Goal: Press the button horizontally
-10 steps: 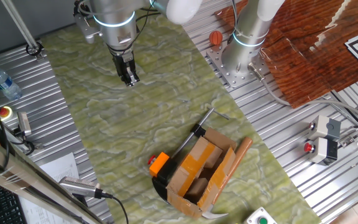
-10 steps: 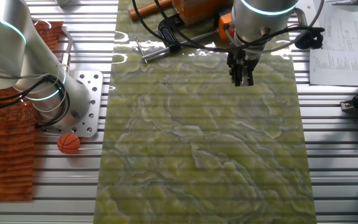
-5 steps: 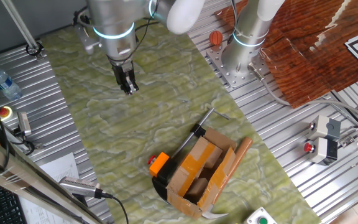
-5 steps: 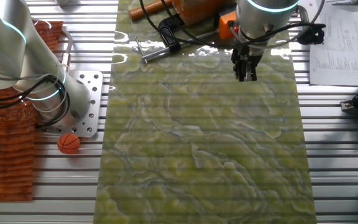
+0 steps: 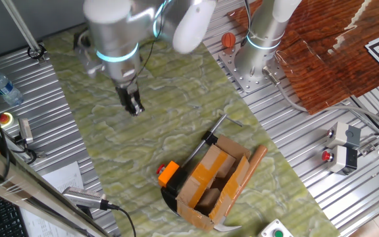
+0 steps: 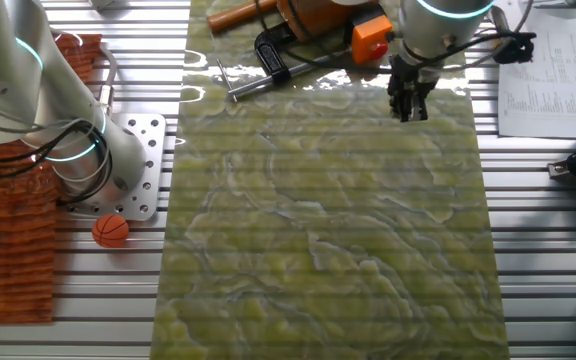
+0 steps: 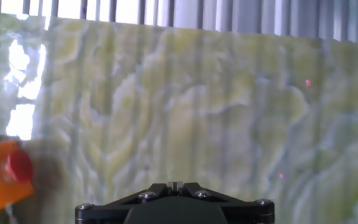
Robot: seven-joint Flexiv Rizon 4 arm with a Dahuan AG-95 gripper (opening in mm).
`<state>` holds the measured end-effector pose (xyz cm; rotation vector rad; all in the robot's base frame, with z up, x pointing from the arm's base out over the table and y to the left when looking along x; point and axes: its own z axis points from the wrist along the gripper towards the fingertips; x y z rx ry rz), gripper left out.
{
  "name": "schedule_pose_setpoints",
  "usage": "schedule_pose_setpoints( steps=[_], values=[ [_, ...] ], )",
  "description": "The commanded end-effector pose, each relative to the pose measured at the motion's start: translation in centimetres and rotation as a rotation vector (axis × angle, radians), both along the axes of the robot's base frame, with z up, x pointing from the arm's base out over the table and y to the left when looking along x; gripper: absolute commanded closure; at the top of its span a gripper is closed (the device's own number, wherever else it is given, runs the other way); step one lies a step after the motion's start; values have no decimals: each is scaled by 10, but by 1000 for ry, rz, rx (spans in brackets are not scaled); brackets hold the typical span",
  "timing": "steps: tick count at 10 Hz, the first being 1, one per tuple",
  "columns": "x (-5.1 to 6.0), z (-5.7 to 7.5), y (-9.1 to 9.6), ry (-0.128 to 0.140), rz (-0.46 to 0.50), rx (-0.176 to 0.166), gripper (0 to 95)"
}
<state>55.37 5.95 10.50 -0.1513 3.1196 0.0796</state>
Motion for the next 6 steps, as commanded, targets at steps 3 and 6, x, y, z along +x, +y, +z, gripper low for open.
schedule_pose_setpoints(
  steps=[3,6],
  values=[
    [18,-10,38,68,103,237,950],
    [26,-14,69,97,209,277,950]
  ],
)
